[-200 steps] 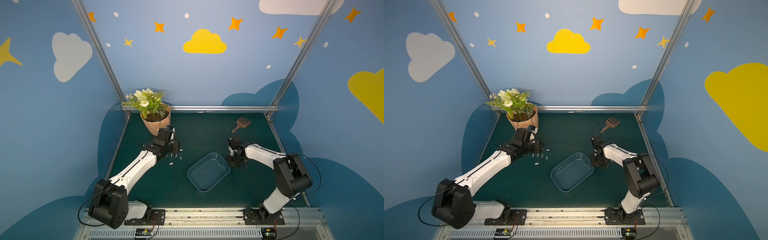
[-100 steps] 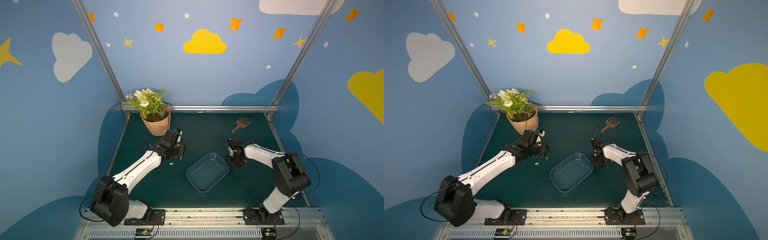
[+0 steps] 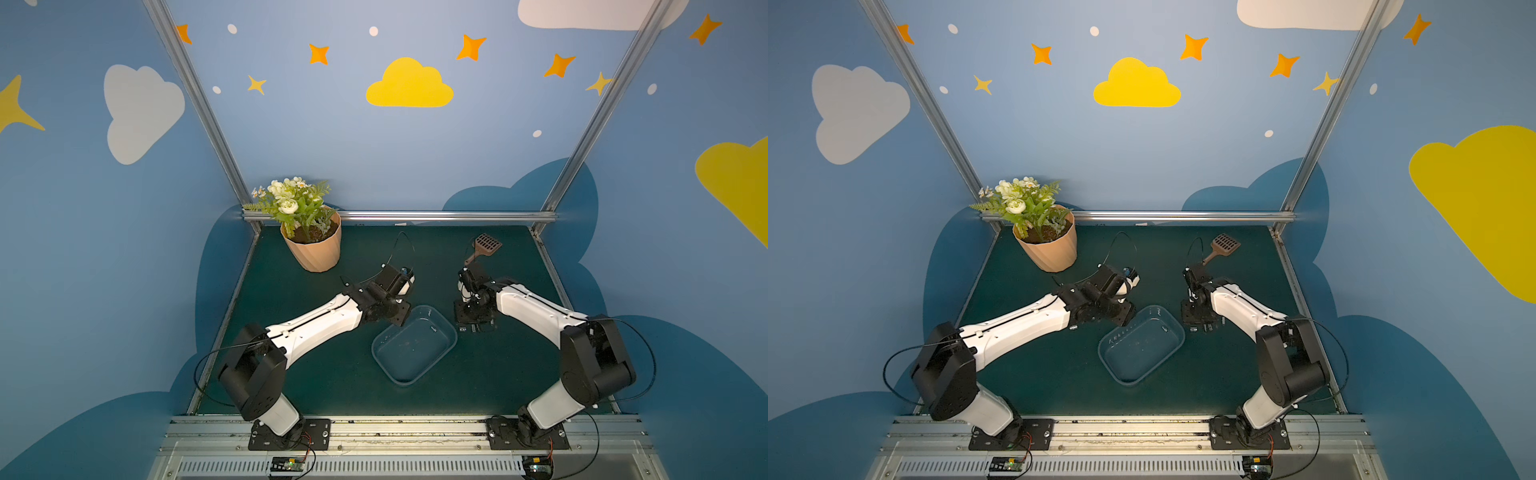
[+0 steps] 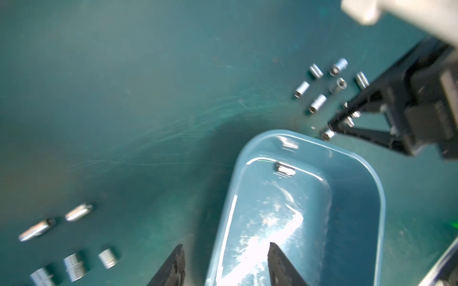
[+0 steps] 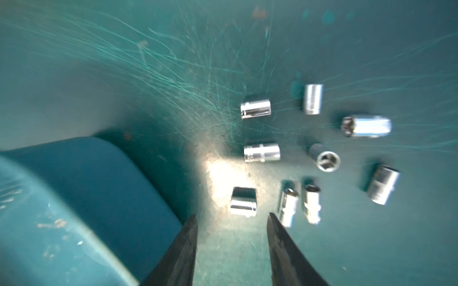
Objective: Take out the socket from the storage box
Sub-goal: Place the socket head at the center of the board, then pick up the socket head from the storage box.
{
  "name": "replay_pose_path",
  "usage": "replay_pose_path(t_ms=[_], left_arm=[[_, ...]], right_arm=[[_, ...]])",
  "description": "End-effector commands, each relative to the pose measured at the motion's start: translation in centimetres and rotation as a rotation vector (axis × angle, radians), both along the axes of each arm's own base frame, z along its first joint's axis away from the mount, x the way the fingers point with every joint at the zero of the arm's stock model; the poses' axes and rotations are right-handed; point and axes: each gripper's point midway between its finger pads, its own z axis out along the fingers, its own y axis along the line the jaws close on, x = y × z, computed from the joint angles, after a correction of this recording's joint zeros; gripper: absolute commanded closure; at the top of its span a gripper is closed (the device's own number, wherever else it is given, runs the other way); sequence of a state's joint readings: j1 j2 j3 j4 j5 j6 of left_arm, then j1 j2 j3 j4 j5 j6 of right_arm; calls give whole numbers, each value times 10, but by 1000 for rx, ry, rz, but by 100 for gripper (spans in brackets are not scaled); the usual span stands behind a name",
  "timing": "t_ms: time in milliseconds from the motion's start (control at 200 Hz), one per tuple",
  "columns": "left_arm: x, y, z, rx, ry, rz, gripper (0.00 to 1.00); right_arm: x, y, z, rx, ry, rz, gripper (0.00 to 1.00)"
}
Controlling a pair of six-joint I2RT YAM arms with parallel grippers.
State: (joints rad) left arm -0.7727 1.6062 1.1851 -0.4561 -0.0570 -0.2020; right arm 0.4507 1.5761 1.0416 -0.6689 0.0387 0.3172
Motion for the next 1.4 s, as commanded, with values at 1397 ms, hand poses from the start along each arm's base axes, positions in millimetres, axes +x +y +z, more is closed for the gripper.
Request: replay_pose_path(t_ms=[1397], left_arm=[[-4, -102, -126, 134, 153, -209, 58]], right_arm=[[-15, -61, 34, 95, -80, -148, 55]])
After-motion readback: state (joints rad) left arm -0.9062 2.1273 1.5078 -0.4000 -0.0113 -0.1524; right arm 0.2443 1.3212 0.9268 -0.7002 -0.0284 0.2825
